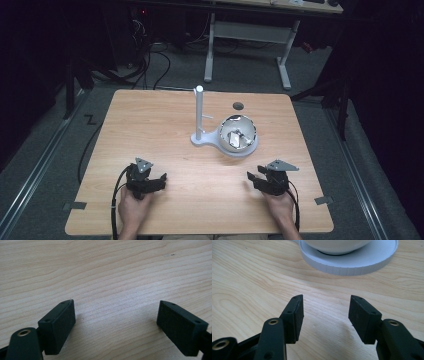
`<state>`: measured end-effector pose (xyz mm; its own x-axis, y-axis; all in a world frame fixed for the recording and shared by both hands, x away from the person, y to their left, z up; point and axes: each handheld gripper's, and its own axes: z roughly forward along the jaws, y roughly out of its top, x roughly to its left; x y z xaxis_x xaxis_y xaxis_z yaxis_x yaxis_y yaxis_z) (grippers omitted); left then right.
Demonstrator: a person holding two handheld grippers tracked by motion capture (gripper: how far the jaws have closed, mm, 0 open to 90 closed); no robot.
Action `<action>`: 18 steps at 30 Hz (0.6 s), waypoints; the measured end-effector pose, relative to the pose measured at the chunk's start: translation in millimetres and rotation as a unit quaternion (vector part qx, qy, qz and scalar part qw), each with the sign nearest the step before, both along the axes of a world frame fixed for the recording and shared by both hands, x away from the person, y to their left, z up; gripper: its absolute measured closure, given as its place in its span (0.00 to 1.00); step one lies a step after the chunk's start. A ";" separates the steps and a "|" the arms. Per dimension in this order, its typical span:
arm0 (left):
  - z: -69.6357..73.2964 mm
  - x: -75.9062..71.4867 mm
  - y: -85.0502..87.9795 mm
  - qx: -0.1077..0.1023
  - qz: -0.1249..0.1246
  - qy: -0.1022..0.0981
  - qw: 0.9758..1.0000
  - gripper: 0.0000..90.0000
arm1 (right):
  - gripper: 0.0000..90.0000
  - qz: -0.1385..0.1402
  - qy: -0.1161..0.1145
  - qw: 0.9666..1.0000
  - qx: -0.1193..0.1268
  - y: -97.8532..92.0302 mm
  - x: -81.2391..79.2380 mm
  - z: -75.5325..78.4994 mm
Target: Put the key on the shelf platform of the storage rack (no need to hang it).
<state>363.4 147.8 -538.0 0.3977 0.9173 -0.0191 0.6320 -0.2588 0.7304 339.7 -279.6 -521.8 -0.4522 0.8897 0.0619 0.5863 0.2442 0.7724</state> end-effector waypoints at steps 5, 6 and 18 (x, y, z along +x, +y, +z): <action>0.0 0.0 0.0 0.000 0.000 0.000 1.000 0.18 | 0.51 -0.015 -0.002 1.000 -0.017 -4.9 3.9 -1.0; 0.0 0.0 0.0 0.000 0.000 0.000 1.000 0.18 | 0.51 -0.021 0.001 0.999 -0.024 -7.0 5.7 -2.1; 0.0 -0.1 -0.1 0.000 0.000 0.000 1.000 0.18 | 0.49 -0.038 0.008 0.998 -0.041 -14.4 7.7 -8.8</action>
